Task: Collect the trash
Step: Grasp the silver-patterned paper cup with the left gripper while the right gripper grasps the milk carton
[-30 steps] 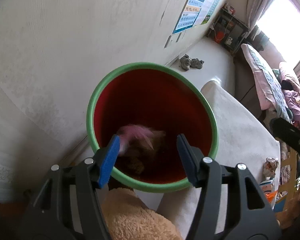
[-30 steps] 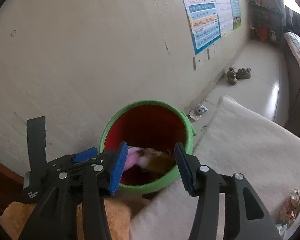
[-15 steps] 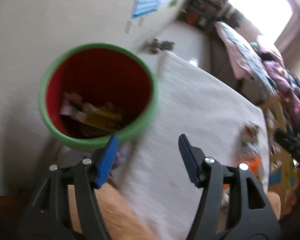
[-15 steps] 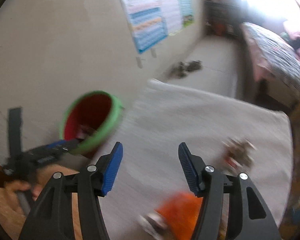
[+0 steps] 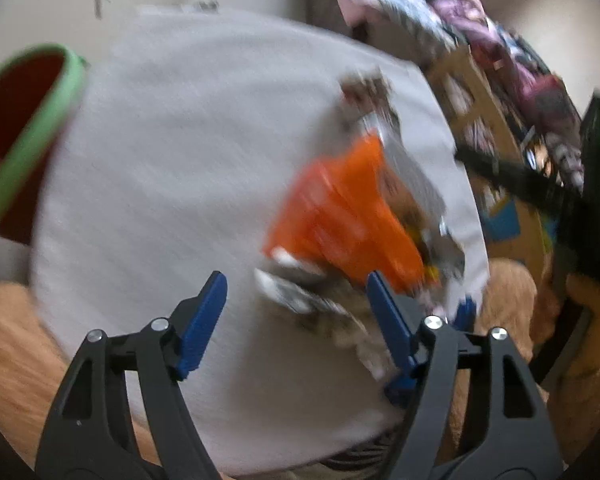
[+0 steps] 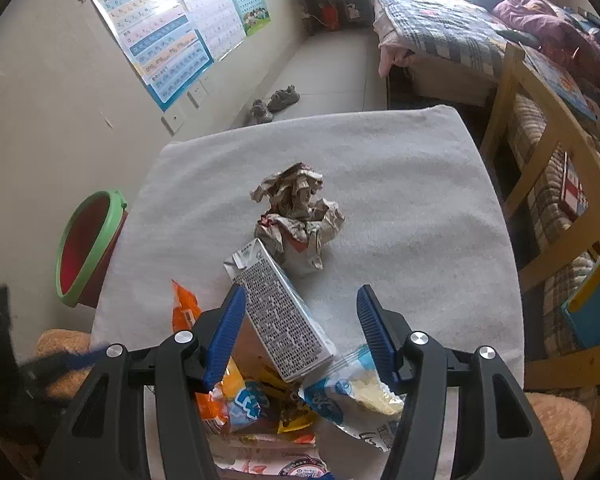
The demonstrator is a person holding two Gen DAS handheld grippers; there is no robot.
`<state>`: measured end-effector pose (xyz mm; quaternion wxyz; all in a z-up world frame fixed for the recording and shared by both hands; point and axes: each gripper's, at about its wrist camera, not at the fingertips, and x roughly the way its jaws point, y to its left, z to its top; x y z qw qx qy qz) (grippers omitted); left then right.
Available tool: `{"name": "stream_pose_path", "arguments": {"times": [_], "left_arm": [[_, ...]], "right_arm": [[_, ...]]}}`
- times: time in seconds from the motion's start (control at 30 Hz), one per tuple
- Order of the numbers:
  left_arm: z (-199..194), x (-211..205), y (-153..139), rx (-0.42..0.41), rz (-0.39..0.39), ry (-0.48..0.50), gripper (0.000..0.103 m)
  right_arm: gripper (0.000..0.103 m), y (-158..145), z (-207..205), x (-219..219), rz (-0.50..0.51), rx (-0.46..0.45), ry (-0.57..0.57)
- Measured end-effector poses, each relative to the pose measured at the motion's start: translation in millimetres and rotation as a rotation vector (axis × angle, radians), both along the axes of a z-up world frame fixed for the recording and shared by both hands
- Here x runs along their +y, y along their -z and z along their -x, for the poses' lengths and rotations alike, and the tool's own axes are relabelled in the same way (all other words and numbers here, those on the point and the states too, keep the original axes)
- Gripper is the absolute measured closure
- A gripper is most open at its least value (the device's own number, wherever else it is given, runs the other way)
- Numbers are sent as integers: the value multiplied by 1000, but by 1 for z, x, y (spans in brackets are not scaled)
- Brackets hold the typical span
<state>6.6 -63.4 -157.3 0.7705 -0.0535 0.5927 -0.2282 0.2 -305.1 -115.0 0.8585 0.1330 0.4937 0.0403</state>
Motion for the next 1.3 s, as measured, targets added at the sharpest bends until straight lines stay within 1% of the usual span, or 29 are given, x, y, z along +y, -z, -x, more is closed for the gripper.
{"name": "stream_pose_path", "arguments": {"times": [0.1, 0.17, 0.2, 0.23, 0.33, 0.43, 0.53, 0.63, 0.77, 0.8, 0.83, 0.9, 1.0, 1.1, 1.17, 1.2, 1.23, 1.27, 1.3], "left_arm": [[1, -13, 21, 72, -17, 17, 34], [0, -18, 29, 95, -20, 24, 35], [0, -19, 31, 101, -16, 25, 44], [-1, -19, 35, 113, -9, 23, 47], [-2, -10, 37, 130, 31, -4, 47], [-5, 2, 32, 111, 24, -25, 48], [-11, 21, 24, 86, 17, -70, 48], [-19, 39, 20, 66, -12, -111, 48], [-22, 59, 24, 75, -29, -167, 47], [-23, 62, 24, 82, -22, -177, 45], [-22, 65, 22, 85, -7, -186, 39], [-19, 66, 20, 79, -6, -200, 32], [-18, 65, 20, 89, 12, -216, 32], [-21, 65, 27, 123, 27, -248, 32], [-24, 60, 30, 133, 30, -237, 32], [-24, 55, 32, 134, 16, -221, 36], [-24, 52, 33, 134, 14, -212, 43], [-23, 49, 33, 133, 24, -206, 47], [-23, 48, 31, 130, 31, -204, 49]], "right_arm": [[47, 3, -1, 8, 2, 7, -19], [47, 5, -2, 13, 7, 13, -31], [47, 6, -2, 15, 15, 17, -39], [47, 7, -2, 17, 21, 21, -44], [47, 10, -3, 18, 24, 33, -48], [47, 13, -4, 17, 24, 46, -42], [47, 16, -5, 16, 31, 56, -40], [47, 20, -7, 16, 35, 70, -40], [47, 25, -7, 18, 35, 82, -46], [47, 25, -7, 18, 34, 83, -45], [47, 25, -7, 17, 33, 84, -43], [47, 26, -7, 16, 31, 86, -40], [47, 26, -8, 18, 31, 88, -41], [47, 27, -7, 20, 30, 89, -49], [47, 27, -7, 22, 30, 90, -57], [47, 27, -6, 24, 32, 89, -63], [47, 26, -6, 26, 34, 87, -67], [47, 25, -6, 26, 37, 85, -71], [47, 25, -5, 26, 37, 84, -71]]}}
